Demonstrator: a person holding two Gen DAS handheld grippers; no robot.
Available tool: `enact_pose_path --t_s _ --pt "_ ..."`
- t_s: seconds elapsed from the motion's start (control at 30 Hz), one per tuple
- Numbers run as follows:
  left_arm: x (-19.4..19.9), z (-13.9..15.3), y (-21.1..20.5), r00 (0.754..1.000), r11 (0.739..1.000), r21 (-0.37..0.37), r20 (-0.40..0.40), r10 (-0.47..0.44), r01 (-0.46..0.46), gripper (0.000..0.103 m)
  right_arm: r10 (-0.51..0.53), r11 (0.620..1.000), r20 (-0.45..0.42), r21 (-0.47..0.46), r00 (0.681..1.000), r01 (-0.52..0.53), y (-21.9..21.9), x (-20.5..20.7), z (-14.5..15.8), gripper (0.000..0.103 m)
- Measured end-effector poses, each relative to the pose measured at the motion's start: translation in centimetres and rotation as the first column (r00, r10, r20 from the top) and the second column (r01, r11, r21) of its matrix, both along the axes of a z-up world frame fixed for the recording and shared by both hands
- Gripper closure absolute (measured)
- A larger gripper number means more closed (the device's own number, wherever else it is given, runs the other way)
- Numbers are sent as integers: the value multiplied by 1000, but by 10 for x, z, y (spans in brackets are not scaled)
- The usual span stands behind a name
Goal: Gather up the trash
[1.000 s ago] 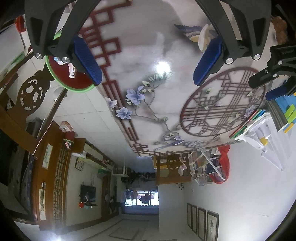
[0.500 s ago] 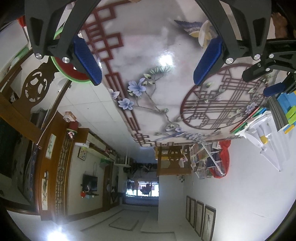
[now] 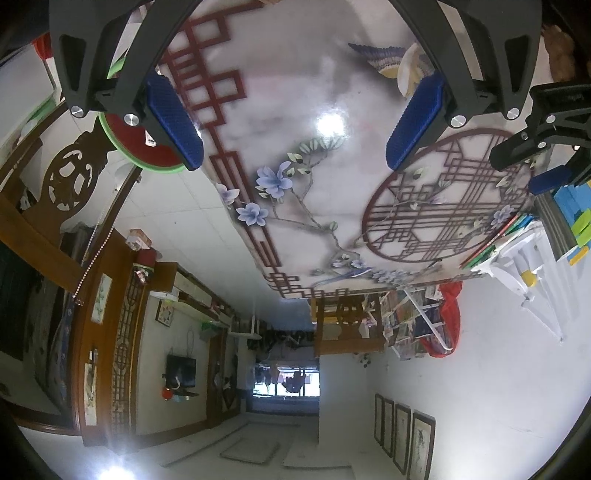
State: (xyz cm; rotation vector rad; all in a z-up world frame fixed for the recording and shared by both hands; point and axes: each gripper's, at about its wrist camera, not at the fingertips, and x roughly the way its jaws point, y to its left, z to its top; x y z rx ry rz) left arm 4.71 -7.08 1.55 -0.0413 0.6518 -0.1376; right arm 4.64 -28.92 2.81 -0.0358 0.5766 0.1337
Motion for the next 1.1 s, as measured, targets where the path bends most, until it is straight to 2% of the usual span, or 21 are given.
enact_pose_path --t_s 0.87,0.97,1.03,1.1 --pt "-1 -2 -5 1000 1000 -5 -10 -5 5 5 2 1000 -13 -2 1000 -2 -2 0 -5 7" --pt "-6 -2 -5 1000 1000 -20 23 -21 21 5 2 1000 -19 0 1000 -2 -2 0 -7 7" --pt "-8 1 -6 999 1000 -10 41 -9 10 5 2 1000 -18 0 1000 -2 -2 -1 -8 7" --pt "-5 -1 -5 1000 1000 -7 21 12 -12 5 4 1000 -17 -2 1000 -4 -2 0 -9 7"
